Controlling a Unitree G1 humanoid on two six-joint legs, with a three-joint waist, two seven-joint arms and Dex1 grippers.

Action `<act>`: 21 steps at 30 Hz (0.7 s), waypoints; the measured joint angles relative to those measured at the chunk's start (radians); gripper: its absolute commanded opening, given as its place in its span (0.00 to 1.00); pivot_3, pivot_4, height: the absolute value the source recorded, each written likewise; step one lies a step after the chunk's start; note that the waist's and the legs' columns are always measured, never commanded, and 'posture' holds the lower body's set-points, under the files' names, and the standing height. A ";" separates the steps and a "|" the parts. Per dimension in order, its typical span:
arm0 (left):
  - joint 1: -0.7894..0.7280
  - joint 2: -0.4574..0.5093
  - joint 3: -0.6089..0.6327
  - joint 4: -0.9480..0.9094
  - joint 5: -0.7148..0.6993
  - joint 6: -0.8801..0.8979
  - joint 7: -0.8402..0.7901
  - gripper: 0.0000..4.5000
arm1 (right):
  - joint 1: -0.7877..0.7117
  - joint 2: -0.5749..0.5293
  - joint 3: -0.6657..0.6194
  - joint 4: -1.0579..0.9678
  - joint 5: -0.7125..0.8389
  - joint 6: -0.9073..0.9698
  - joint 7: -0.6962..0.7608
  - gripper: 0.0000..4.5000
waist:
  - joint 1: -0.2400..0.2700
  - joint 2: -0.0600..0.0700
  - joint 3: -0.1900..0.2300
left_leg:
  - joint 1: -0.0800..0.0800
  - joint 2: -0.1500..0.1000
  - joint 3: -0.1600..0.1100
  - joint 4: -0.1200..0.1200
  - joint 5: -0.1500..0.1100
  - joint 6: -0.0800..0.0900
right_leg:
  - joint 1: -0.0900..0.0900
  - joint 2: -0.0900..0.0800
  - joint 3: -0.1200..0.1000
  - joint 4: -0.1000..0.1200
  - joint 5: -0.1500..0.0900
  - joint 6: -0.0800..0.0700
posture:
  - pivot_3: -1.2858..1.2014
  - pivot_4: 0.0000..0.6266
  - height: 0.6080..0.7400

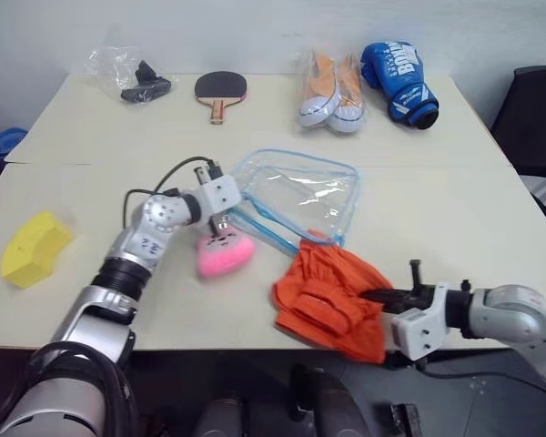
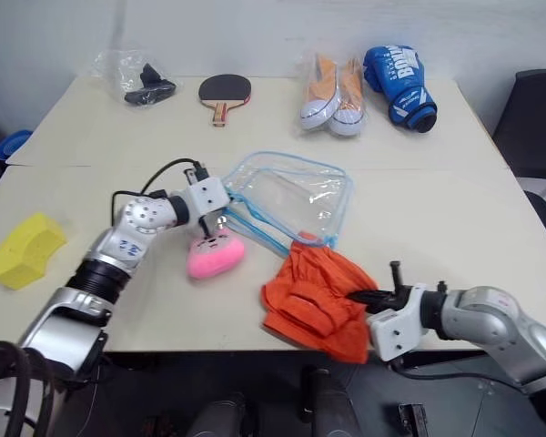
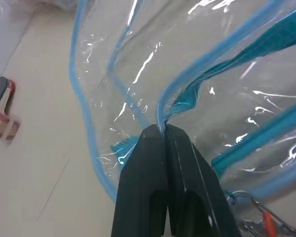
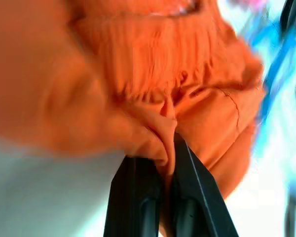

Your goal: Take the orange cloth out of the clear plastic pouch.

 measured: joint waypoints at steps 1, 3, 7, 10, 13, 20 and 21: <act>0.005 0.033 0.019 0.008 0.003 0.006 -0.001 0.00 | 0.005 -0.011 -0.006 0.041 -0.002 -0.007 0.000 0.00 | 0.000 0.000 0.000 | 0.001 0.000 0.001 0.000 0.000 0.000 | 0.000 0.000 0.000 0.000 0.000 0.000 | 0.52 0.24 1.00; 0.018 0.078 0.064 0.008 0.003 0.017 -0.009 0.00 | -0.007 -0.015 -0.015 0.125 -0.004 -0.034 -0.011 0.00 | 0.001 0.000 0.000 | 0.001 0.000 0.001 -0.001 0.000 0.000 | 0.001 0.000 0.000 0.000 0.000 0.000 | 0.52 0.24 1.00; 0.067 0.077 0.086 -0.046 -0.011 0.027 -0.050 0.00 | -0.093 -0.010 -0.018 0.268 -0.026 -0.046 -0.046 0.00 | 0.013 0.000 0.000 | 0.003 -0.001 0.004 0.000 -0.001 0.002 | 0.002 -0.002 0.002 -0.002 0.000 0.000 | 0.52 0.24 1.00; 0.151 0.059 0.091 -0.190 -0.059 0.037 -0.138 0.00 | -0.182 0.020 -0.042 0.435 -0.026 0.062 -0.096 0.00 | 0.023 0.000 0.000 | 0.002 0.000 0.005 0.000 -0.001 0.002 | 0.001 -0.001 0.003 0.000 0.000 0.000 | 0.52 0.24 1.00; 0.215 0.044 0.084 -0.344 -0.088 0.068 -0.208 0.00 | -0.234 0.027 -0.049 0.531 -0.059 0.182 -0.160 0.00 | 0.025 0.001 0.000 | 0.001 0.001 0.006 0.000 -0.001 0.002 | 0.000 -0.001 0.002 0.000 0.000 0.000 | 0.52 0.24 1.00; 0.258 0.049 0.086 -0.469 -0.117 0.122 -0.290 0.00 | -0.140 0.078 -0.158 0.431 0.071 0.466 -0.131 0.00 | 0.023 0.001 0.000 | 0.004 0.001 0.006 0.000 -0.001 0.001 | 0.001 0.000 0.005 -0.001 0.000 0.000 | 0.52 0.24 1.00; 0.262 0.058 0.089 -0.470 -0.124 0.106 -0.307 0.00 | -0.117 0.084 -0.182 0.390 0.091 0.531 -0.131 0.00 | 0.023 0.001 0.000 | 0.004 0.001 0.006 0.000 -0.001 0.001 | 0.001 -0.001 0.005 -0.001 0.000 0.000 | 0.52 0.24 1.00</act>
